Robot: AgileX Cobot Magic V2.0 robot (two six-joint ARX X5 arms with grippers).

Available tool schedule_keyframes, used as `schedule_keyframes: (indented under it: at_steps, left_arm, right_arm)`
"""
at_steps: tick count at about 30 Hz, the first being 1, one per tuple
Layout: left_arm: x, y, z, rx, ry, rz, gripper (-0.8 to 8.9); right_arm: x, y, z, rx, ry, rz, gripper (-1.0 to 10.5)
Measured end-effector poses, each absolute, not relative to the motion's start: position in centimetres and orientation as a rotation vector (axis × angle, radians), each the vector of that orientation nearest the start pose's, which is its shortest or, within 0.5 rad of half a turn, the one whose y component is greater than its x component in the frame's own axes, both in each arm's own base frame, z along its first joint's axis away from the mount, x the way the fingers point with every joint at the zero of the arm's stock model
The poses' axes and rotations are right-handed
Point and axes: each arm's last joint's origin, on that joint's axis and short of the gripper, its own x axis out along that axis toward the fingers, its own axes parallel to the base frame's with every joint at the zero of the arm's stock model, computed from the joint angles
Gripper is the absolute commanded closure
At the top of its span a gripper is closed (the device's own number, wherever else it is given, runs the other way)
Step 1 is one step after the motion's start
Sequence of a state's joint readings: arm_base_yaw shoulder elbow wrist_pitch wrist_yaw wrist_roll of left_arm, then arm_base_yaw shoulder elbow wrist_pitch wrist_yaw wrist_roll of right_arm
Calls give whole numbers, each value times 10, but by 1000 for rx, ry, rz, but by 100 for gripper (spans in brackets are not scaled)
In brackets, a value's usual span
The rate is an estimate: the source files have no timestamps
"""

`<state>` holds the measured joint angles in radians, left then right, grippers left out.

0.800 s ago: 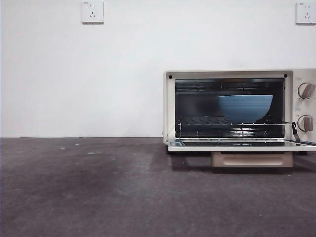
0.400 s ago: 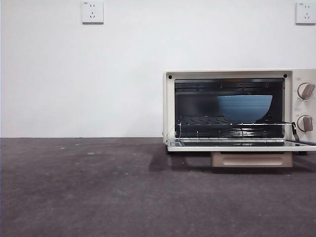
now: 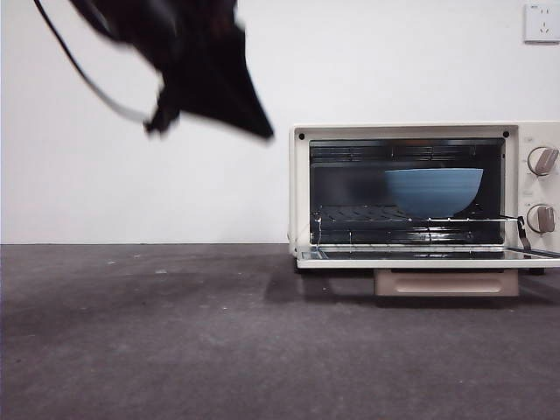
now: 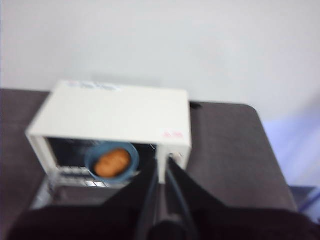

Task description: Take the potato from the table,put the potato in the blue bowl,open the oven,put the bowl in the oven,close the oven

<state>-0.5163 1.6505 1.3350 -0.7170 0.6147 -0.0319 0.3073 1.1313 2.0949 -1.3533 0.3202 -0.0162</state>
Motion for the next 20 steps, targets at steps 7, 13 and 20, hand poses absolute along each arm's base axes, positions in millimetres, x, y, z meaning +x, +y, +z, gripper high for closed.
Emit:
schedule_keyframes:
  at_steps: [7, 13, 20]
  left_arm:
    - [331, -176, 202, -270, 1284, -855, 819]
    - [346, -179, 178, -395, 1326, -807, 820]
    - [349, -184, 165, -461, 1377, -720, 820]
  right_arm:
    - [66, 10, 491, -169, 489, -58, 955]
    - [59, 11, 442, -116, 613, 37, 955]
    - [68, 17, 403, -13, 620, 106, 954]
